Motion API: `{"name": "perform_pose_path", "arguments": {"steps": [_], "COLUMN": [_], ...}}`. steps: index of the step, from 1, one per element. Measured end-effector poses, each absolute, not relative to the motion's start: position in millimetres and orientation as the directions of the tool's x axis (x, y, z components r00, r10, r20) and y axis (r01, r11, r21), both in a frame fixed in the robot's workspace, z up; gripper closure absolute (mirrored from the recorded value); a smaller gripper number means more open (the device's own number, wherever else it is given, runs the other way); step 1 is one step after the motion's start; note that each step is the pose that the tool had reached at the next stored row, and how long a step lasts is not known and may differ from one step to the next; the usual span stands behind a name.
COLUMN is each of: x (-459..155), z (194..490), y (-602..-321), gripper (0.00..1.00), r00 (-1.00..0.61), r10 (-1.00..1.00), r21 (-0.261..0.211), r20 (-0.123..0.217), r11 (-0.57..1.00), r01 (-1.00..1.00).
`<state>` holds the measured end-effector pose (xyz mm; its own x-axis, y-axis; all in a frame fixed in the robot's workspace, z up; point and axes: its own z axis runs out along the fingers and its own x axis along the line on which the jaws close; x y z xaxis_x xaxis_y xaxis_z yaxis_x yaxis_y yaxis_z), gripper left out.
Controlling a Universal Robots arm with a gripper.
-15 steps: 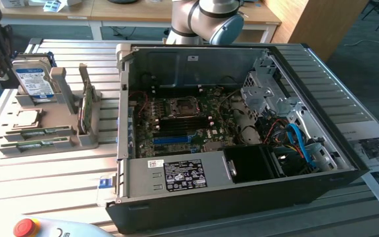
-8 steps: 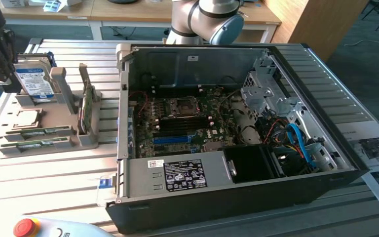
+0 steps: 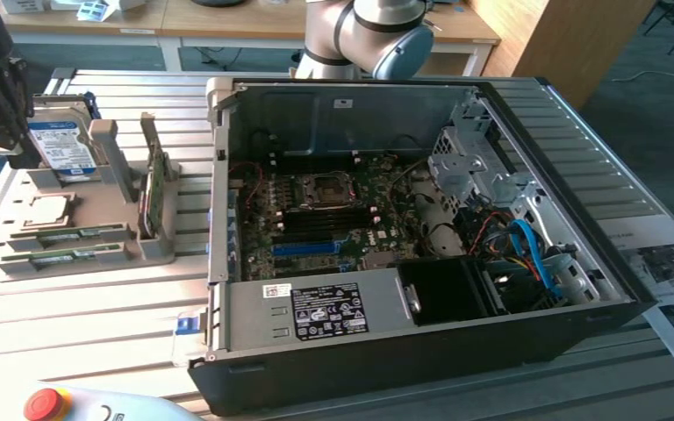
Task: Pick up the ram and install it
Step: 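Pick up the ram and move it above insertion slot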
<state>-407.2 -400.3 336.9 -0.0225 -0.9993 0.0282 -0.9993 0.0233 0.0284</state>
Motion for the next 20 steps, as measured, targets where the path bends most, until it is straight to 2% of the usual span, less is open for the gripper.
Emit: {"name": "perform_pose_path", "arguments": {"steps": [11, 12, 13, 14, 20], "x": [-407.2, -407.2, -407.2, -407.2, -407.2], "z": [336.9, 336.9, 336.9, 336.9, 336.9], "y": [-400.3, -400.3, -400.3, -400.3, -400.3], "gripper": [0.89, 0.84, 0.84, 0.76, 0.76], "r00": [-0.022, -0.022, -0.023, -0.023, -0.022], "r10": [-0.999, -0.999, -0.999, -0.999, -0.999], "r21": [0.028, 0.028, 0.028, 0.028, 0.028], "r20": [0.028, 0.028, 0.028, 0.028, 0.028], "r11": [0.023, 0.023, 0.023, 0.023, 0.023], "r01": [-0.999, -0.999, -0.999, -0.999, -0.999]}}
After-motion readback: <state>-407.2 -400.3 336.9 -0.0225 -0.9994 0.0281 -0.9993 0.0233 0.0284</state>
